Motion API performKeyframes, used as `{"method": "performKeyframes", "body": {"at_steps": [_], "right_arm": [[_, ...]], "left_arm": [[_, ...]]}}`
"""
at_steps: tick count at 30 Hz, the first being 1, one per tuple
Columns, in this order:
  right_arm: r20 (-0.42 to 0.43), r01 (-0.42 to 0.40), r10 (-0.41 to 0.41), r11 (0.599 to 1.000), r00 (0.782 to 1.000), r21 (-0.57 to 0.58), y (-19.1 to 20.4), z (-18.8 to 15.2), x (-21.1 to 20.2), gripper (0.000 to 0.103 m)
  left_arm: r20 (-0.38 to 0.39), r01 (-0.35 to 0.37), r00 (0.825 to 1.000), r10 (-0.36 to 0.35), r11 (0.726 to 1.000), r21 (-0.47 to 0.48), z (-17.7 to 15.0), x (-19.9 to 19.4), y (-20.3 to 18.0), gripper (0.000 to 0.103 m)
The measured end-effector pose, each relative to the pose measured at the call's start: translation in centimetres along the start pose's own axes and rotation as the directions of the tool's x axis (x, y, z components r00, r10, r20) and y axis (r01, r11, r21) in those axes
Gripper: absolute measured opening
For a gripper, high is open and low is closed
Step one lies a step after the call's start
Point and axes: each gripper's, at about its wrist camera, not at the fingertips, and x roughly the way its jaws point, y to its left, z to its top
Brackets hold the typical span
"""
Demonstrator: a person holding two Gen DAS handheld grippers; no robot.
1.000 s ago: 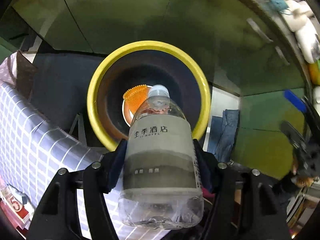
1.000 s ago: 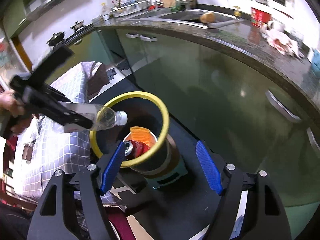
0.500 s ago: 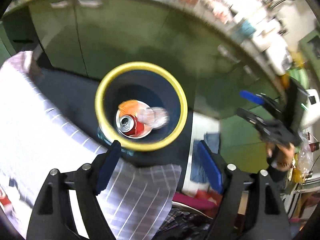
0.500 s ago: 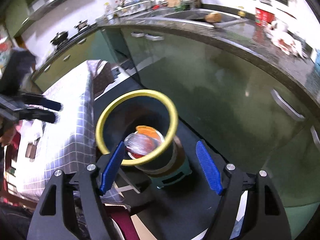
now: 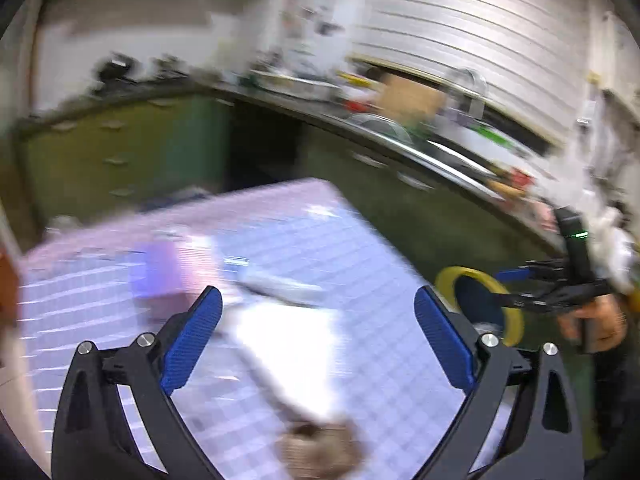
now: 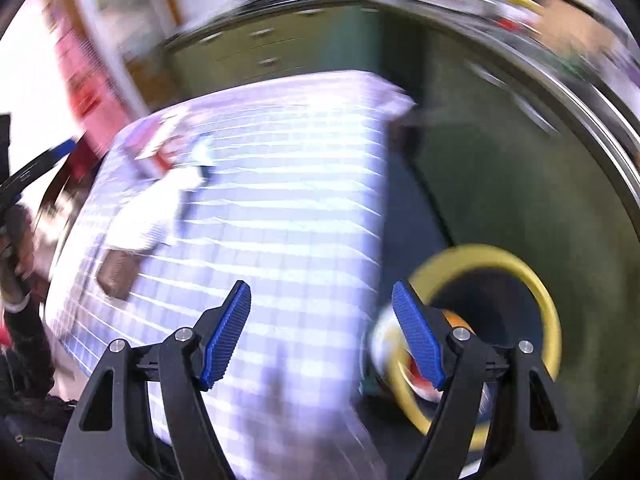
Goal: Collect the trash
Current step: 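Grasp the white-and-blue tube with the right tool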
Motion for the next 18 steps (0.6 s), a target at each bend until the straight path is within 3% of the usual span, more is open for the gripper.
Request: {"method": "performKeyframes", "body": {"at_steps": [2,8,10,12,18], "right_arm": [[-0.017,-0.034,0.033,0.997,0.999,-0.063,2.8,3.0,2.3,0.07],[-0.107,-0.097,0.078,0.979,0.991,-0.177,7.6,11.1,9.5,0.06],[-0.136,-0.101,0.073,0.972,0.988,-0.21,8.7,13.5,12.2,0.058],[-0.171,-0.109,0.071,0.969,0.983,-0.223,8.9,14.8,14.5,0.057],[-0.26,-0.119,0.056,0.965,0.964,-0.234,9.6,16.1,19.1,0.049]], "left_arm": [[0.031,-0.024,0.999,0.025,0.999,-0.023,-0.5,0.0,2.2,0.092],[0.055,0.02,0.998,-0.013,0.991,-0.131,-1.9,0.3,7.0,0.092],[0.058,-0.016,0.998,0.024,0.991,-0.136,-2.0,-0.1,8.1,0.092],[0.074,-0.045,0.996,0.054,0.992,-0.119,-2.1,-0.5,8.4,0.092],[0.068,-0.009,0.997,0.019,0.989,-0.148,-2.6,-0.6,9.0,0.092]]}}
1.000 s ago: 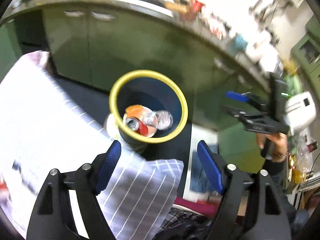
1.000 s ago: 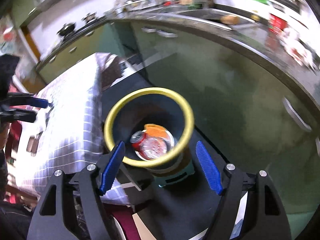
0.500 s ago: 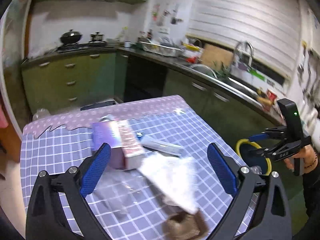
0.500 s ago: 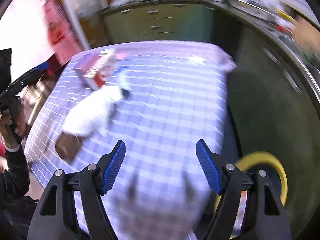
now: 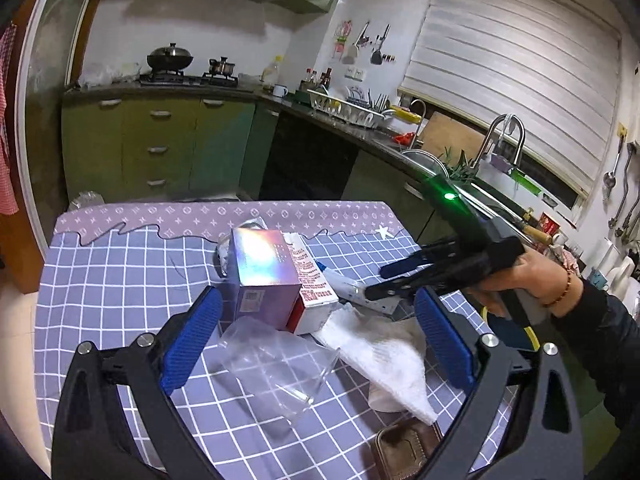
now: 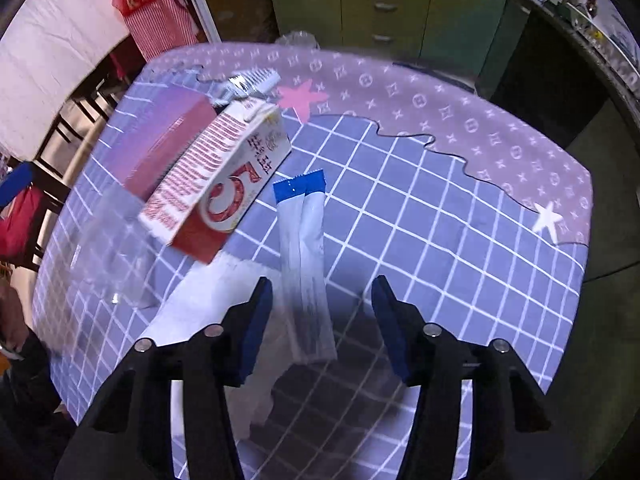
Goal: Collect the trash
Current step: 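Grasp the white-and-blue tube with the right tool, then carry the tube over the yellow bin and open the right tool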
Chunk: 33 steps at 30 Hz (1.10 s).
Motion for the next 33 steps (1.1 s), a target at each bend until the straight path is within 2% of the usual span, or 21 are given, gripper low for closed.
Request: {"method": "performKeyframes", "body": {"at_steps": [2,6,7,8,11,19,23,27,30,33], "right_arm": [[-0.001,-0.003,0.003,1.0,1.0,0.002,0.1,0.4,0.5,0.045],[-0.014,-0.015,0.015,1.0,1.0,-0.006,0.5,0.9,1.4,0.044],[-0.016,-0.011,0.011,1.0,1.0,-0.011,0.7,1.2,1.7,0.039],[-0.018,-0.008,0.008,1.0,1.0,-0.017,0.8,1.3,2.0,0.026],[-0.008,-0.002,0.002,1.0,1.0,-0.012,1.2,1.4,2.0,0.015],[0.13,-0.032,0.022,0.997,0.991,0.075,-0.5,-1.5,-4.2,0.015],[0.215,-0.045,0.013,0.988,0.977,0.146,-2.4,-5.9,-8.5,0.015],[0.26,-0.009,-0.066,0.961,0.963,0.276,-6.3,-13.5,-12.4,0.015],[0.24,0.027,-0.143,0.903,0.96,0.428,-10.5,-20.4,-14.0,0.015],[0.168,0.101,-0.237,0.813,0.957,0.573,-14.7,-27.2,-14.3,0.015]], "left_arm": [[-0.006,-0.003,1.0,0.003,1.0,0.012,-0.1,0.0,-0.3,0.092],[-0.007,0.009,1.0,-0.008,1.0,0.026,-0.3,0.1,-0.9,0.092],[-0.007,0.01,1.0,-0.01,1.0,0.024,-0.3,0.2,-0.8,0.092],[-0.008,0.013,1.0,-0.013,1.0,0.02,-0.3,0.1,-0.7,0.092],[-0.01,0.032,0.999,-0.032,0.999,0.0,-0.2,0.1,-0.3,0.092],[0.006,0.041,0.999,-0.041,0.999,-0.022,0.0,-0.4,0.4,0.092],[0.011,0.041,0.999,-0.04,0.999,-0.021,0.0,-0.5,0.3,0.093],[0.009,0.039,0.999,-0.039,0.999,-0.015,-0.1,-0.5,0.1,0.093],[0.01,0.044,0.999,-0.043,0.999,-0.009,0.0,-0.6,-0.2,0.093],[0.011,0.048,0.999,-0.048,0.999,0.003,-0.1,-0.6,-0.6,0.093]]}}
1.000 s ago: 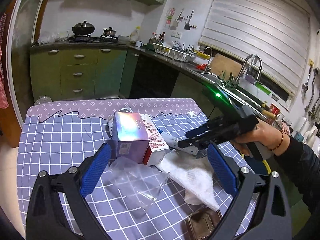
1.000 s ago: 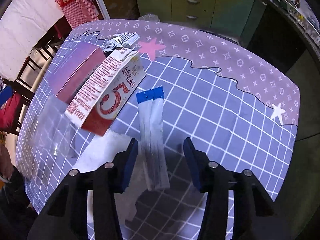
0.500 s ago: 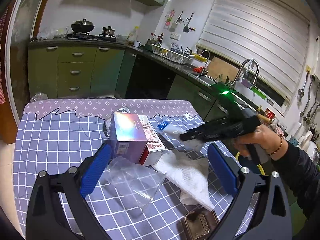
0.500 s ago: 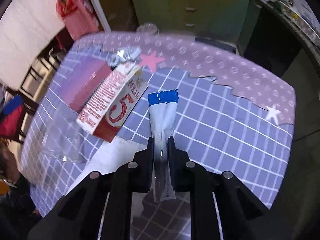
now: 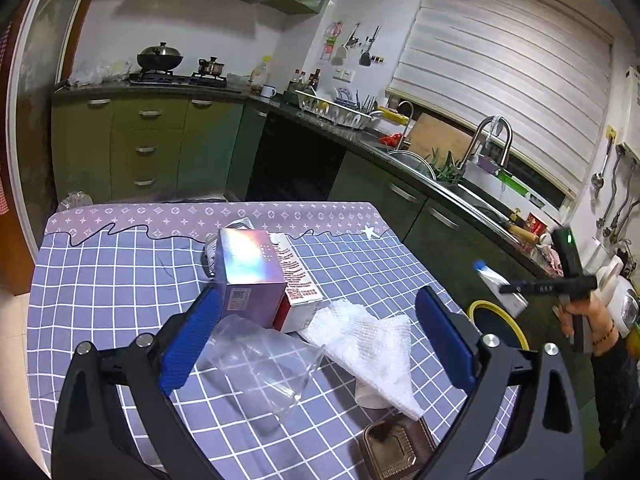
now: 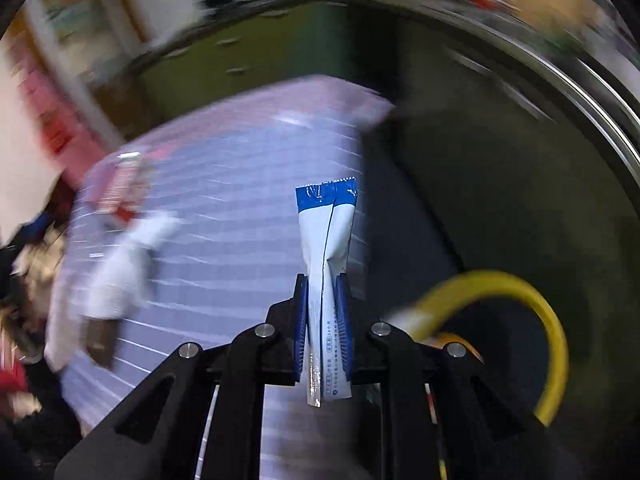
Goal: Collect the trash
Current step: 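Carry the tube over the yellow bin and open the right tool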
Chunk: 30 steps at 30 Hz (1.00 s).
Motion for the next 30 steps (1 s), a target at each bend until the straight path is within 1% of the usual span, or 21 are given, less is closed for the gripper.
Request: {"method": "performKeyframes", "body": {"at_steps": [1,3,6,7,8,9,10,11,12,13,17,21,23,26,27,28,30], "right_arm": [[-0.016,0.041,-0.04,0.998,0.999,0.049,-2.4,-1.2,0.3,0.015],[-0.046,0.097,-0.093,0.989,0.995,0.113,-5.8,-2.8,1.0,0.015],[-0.079,0.128,-0.116,0.975,0.99,0.183,-9.1,-4.3,2.3,0.016],[-0.091,0.142,-0.126,0.969,0.988,0.2,-9.9,-4.7,2.9,0.017],[-0.106,0.152,-0.132,0.966,0.986,0.207,-10.5,-5.0,3.5,0.021],[-0.112,0.161,-0.139,0.963,0.984,0.217,-11.0,-5.2,3.9,0.021],[-0.113,0.163,-0.14,0.96,0.984,0.227,-11.2,-5.2,4.1,0.031],[-0.115,0.167,-0.144,0.958,0.983,0.231,-11.6,-5.4,4.3,0.048],[-0.111,0.177,-0.155,0.956,0.982,0.233,-11.7,-5.4,4.2,0.052],[-0.1,0.187,-0.167,0.954,0.981,0.233,-11.6,-5.4,4.0,0.052],[-0.073,0.166,-0.153,0.958,0.986,0.232,-11.3,-5.6,3.1,0.052],[-0.071,0.141,-0.129,0.967,0.989,0.214,-10.0,-5.8,2.7,0.052],[-0.071,0.125,-0.113,0.971,0.991,0.205,-9.2,-6.0,2.7,0.052],[-0.076,0.113,-0.1,0.976,0.992,0.189,-8.0,-6.2,2.2,0.052],[-0.077,0.107,-0.094,0.977,0.993,0.183,-7.8,-6.3,2.2,0.052],[-0.078,0.104,-0.092,0.978,0.993,0.18,-7.6,-6.3,2.2,0.052],[-0.075,0.094,-0.081,0.98,0.994,0.178,-7.4,-6.3,2.2,0.052]], "left_arm": [[-0.002,0.0,1.0,0.0,1.0,0.006,0.0,0.1,-0.2,0.093],[-0.008,0.003,1.0,-0.003,1.0,0.013,-0.1,0.3,-0.3,0.093],[-0.016,0.005,1.0,-0.004,1.0,0.017,-0.3,0.5,-0.4,0.093],[-0.018,0.004,1.0,-0.004,1.0,0.019,-0.3,0.6,-0.4,0.093],[-0.019,0.004,1.0,-0.003,1.0,0.019,-0.3,0.6,-0.4,0.093],[-0.021,0.004,1.0,-0.004,1.0,0.018,-0.3,0.7,-0.4,0.093],[-0.023,0.005,1.0,-0.004,1.0,0.018,-0.3,0.8,-0.4,0.093],[-0.025,0.005,1.0,-0.004,1.0,0.017,-0.4,0.8,-0.4,0.093],[-0.025,0.005,1.0,-0.005,1.0,0.015,-0.4,0.8,-0.3,0.093],[-0.026,0.006,1.0,-0.005,1.0,0.015,-0.4,0.9,-0.3,0.093],[-0.03,0.011,1.0,-0.01,1.0,0.028,-0.5,0.8,-0.7,0.093],[-0.032,0.011,0.999,-0.009,0.998,0.065,-0.5,0.7,-1.5,0.093],[-0.027,-0.007,1.0,0.01,0.995,0.102,-0.7,0.6,-1.9,0.093],[-0.022,-0.079,0.996,0.085,0.977,0.198,-1.1,0.6,-2.3,0.093],[-0.035,-0.075,0.996,0.084,0.975,0.211,-1.2,0.7,-2.1,0.093],[-0.055,-0.056,0.996,0.069,0.976,0.21,-1.2,1.0,-1.7,0.097],[-0.116,0.018,0.993,0.0,0.988,0.153,-1.2,2.0,-0.3,0.097]]}}
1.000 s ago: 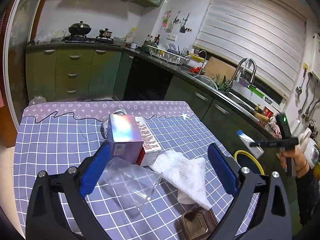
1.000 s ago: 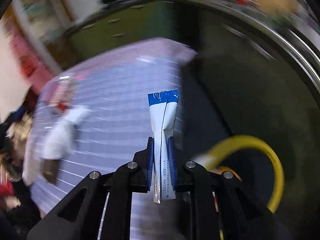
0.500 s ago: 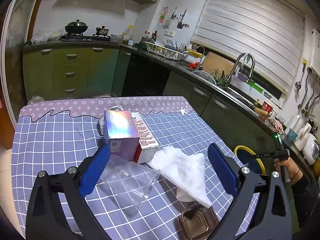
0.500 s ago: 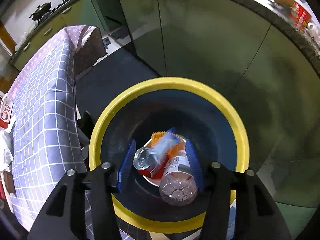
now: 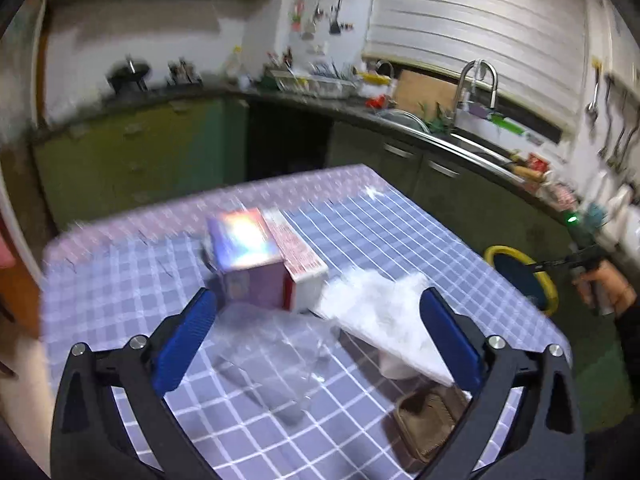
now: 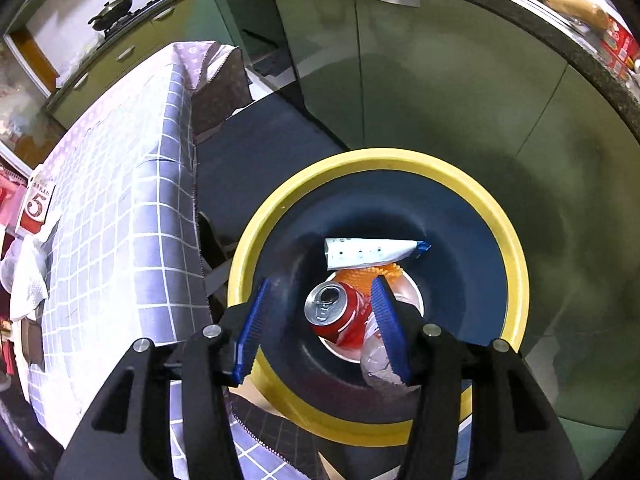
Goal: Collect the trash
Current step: 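Carry the tube over the yellow bin and open the right tool, then grasp the clear plastic cup by its side with the left tool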
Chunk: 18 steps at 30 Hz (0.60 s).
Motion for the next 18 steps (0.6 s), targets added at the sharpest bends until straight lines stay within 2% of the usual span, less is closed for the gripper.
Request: {"method": "performKeyframes", "body": {"at_steps": [2,3,7,10,15,18], "right_arm": [[0.002,-0.018,0.018,1.0,1.0,-0.002,0.1,0.1,0.1,0.052],[0.001,-0.025,0.025,1.0,1.0,-0.005,0.0,0.1,0.1,0.052],[-0.009,-0.047,0.046,0.999,0.999,-0.025,0.8,0.3,0.8,0.052],[-0.016,-0.058,0.058,0.998,0.998,-0.035,1.2,0.4,1.2,0.052],[-0.025,-0.078,0.077,0.996,0.997,-0.043,1.5,0.3,1.3,0.052],[-0.024,-0.086,0.085,0.995,0.996,-0.05,1.8,0.2,1.3,0.052]], "left_arm": [[-0.056,0.052,0.997,-0.055,0.997,-0.055,-0.3,1.5,1.1,0.096],[-0.08,0.05,0.995,-0.055,0.997,-0.062,-0.5,2.3,1.4,0.096],[-0.135,-0.029,0.991,0.022,0.999,-0.046,-1.2,3.9,1.8,0.096],[-0.134,-0.073,0.989,0.066,0.996,-0.044,-1.4,4.3,2.1,0.096],[-0.142,-0.071,0.988,0.061,0.995,-0.063,-1.8,5.2,3.1,0.096],[-0.143,-0.046,0.989,0.035,0.996,-0.072,-1.9,5.7,3.4,0.096]]}}
